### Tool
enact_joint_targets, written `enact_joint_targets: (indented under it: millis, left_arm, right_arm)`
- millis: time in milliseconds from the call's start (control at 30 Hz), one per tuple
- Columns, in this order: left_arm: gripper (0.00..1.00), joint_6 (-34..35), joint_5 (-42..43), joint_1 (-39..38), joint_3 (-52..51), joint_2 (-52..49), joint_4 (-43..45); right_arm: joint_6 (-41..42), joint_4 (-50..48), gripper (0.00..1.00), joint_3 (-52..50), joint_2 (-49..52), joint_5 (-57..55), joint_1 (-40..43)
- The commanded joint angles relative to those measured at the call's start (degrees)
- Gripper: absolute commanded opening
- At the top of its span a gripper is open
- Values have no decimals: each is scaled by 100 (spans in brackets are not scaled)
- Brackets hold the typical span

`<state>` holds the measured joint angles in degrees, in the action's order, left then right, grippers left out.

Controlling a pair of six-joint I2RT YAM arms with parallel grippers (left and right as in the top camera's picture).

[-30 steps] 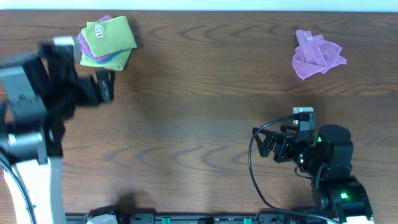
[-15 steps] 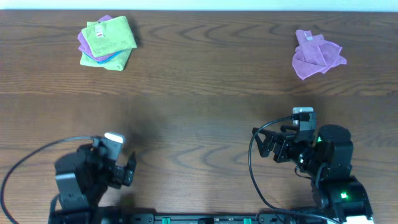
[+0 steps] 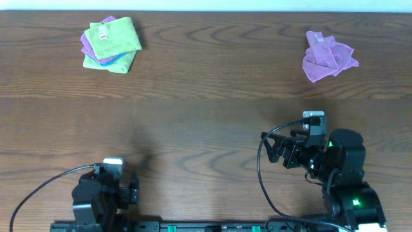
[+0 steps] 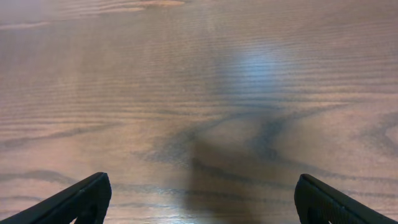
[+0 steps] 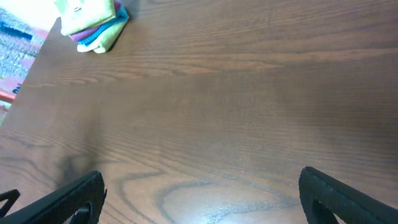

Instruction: Fold the cloth

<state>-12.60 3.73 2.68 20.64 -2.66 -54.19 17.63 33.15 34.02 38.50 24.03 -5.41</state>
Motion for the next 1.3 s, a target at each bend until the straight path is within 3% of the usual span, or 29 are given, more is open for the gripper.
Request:
enact_joint_targets:
  millis: [0,233,867,1000,1267]
  left_arm:
    - [95,522,-247,-125,-197,175,-28]
    - [95,1137,-599,-164,-435,247,-44]
    - [95,1134,-695,-164,-455,245,-22]
    - [96,1134,-695,-164,-455,245,-22]
    - [96,1134,-695,-164,-455,245,-22]
  right_arm:
    - [76,-11,99,-7,-28,37,50]
    - [76,-11,99,-7,-28,37,50]
    - [76,105,99,-7,-31,37,50]
    - [-20,442,99,-13,-118,-522,50]
    - [-1252,494,99,-1150,-1659,-1663,52]
